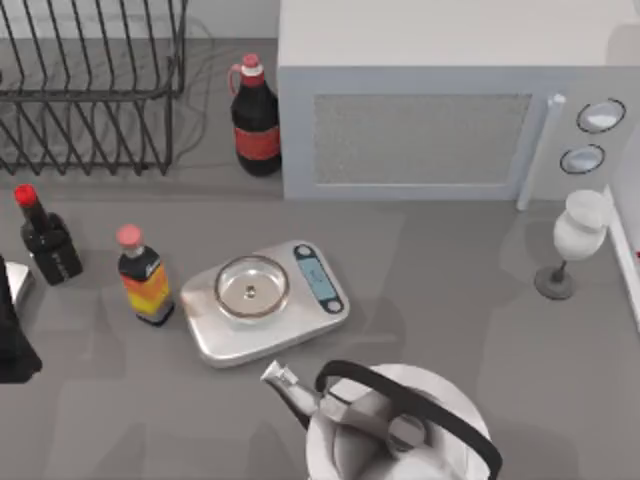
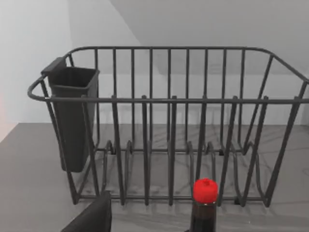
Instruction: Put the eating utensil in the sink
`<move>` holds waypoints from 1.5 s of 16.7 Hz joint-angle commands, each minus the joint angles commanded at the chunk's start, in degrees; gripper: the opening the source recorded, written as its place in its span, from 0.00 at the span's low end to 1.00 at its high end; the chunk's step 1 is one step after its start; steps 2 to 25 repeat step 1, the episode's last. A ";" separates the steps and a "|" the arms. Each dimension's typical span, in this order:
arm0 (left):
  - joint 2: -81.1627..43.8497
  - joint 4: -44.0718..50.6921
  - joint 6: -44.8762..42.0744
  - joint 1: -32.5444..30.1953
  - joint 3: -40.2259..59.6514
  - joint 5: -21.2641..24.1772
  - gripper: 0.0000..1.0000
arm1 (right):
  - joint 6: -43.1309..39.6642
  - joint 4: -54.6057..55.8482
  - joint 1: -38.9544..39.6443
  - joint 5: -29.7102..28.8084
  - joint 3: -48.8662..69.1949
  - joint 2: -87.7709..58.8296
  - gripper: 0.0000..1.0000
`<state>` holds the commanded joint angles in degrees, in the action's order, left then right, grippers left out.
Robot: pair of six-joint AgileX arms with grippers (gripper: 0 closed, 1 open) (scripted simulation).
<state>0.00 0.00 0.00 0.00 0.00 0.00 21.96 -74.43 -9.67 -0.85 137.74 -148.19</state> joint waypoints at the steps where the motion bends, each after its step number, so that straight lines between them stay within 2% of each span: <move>1: 0.00 0.00 0.00 0.00 0.00 0.00 1.00 | 0.00 0.00 0.00 0.00 0.00 0.00 1.00; 25: 0.00 0.00 0.00 0.00 0.00 0.00 1.00 | 0.00 0.00 0.00 0.00 0.00 0.00 1.00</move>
